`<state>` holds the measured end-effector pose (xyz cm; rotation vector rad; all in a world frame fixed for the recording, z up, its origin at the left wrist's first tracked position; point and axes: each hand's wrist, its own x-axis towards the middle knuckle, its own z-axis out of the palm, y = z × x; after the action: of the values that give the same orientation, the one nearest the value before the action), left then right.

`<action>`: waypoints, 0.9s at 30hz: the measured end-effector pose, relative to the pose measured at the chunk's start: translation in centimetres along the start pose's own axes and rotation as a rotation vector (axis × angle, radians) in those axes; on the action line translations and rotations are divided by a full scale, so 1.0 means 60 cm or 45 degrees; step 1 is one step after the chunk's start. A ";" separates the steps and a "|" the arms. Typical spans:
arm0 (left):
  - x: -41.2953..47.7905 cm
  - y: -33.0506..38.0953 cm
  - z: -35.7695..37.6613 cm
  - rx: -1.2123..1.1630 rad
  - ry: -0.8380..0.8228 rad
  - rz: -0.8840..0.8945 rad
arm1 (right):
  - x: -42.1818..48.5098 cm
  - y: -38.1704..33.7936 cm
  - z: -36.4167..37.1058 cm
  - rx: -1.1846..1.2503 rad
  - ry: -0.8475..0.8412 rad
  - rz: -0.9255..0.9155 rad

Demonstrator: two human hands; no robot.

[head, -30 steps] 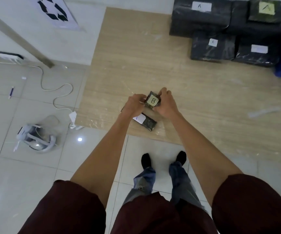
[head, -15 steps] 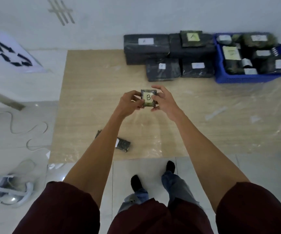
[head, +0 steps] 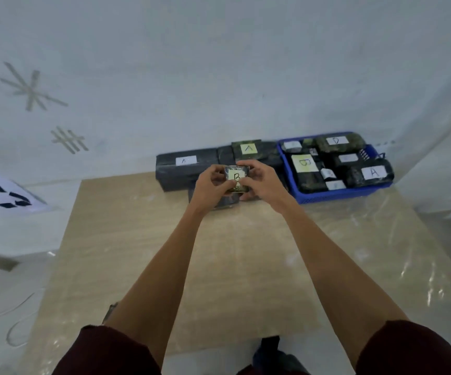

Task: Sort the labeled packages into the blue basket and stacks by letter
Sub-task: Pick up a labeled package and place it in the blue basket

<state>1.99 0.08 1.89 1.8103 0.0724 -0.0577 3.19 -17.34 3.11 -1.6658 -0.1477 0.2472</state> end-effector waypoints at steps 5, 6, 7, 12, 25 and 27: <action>0.042 0.053 0.041 0.005 0.030 0.059 | 0.034 -0.027 -0.055 -0.068 0.026 -0.107; 0.048 0.061 0.046 0.009 0.049 0.069 | 0.041 -0.031 -0.062 -0.076 0.032 -0.109; 0.054 0.064 0.050 0.008 0.072 0.075 | 0.048 -0.036 -0.067 -0.084 0.028 -0.106; 0.077 0.075 0.049 -0.004 0.108 0.090 | 0.074 -0.052 -0.079 -0.103 -0.034 -0.087; 0.124 0.113 0.006 -0.022 0.029 0.120 | 0.120 -0.084 -0.062 -0.051 0.036 -0.149; 0.127 0.115 -0.001 -0.030 0.032 0.134 | 0.126 -0.089 -0.059 -0.043 0.054 -0.150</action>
<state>10.12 -1.35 8.00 1.7884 -0.0047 0.0402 11.65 -18.32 8.17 -1.6878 -0.2187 0.1208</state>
